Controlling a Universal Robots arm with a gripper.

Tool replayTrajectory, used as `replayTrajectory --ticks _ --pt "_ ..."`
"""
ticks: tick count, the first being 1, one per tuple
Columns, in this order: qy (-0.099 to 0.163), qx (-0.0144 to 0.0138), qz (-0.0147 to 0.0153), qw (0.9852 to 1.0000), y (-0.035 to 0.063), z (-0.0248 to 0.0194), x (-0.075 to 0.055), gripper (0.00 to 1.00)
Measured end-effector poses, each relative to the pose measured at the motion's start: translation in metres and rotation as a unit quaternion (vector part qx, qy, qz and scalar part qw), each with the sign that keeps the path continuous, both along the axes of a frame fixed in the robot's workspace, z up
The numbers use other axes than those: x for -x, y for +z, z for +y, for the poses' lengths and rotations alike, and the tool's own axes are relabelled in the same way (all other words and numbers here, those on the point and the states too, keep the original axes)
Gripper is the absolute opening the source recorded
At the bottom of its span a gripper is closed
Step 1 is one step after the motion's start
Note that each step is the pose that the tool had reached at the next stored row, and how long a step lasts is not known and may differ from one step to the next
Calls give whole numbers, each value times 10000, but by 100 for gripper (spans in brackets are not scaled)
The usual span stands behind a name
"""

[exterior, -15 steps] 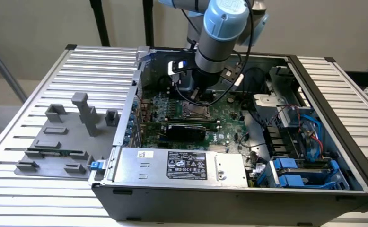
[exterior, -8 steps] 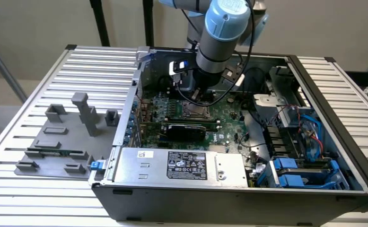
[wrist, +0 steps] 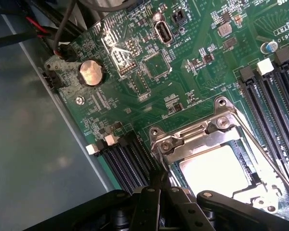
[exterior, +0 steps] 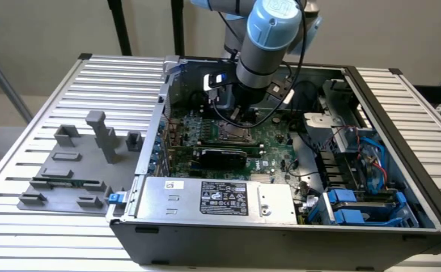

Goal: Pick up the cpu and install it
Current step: 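Install the first cpu locking lever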

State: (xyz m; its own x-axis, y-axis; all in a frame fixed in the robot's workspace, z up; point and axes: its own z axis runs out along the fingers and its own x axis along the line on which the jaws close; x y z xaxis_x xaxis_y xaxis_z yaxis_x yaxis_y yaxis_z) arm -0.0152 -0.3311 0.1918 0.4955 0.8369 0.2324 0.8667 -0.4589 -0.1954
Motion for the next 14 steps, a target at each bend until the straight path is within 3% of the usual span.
replayTrajectory --ticks 14 --pt "20 -51 1 10000 15 -23 0 11"
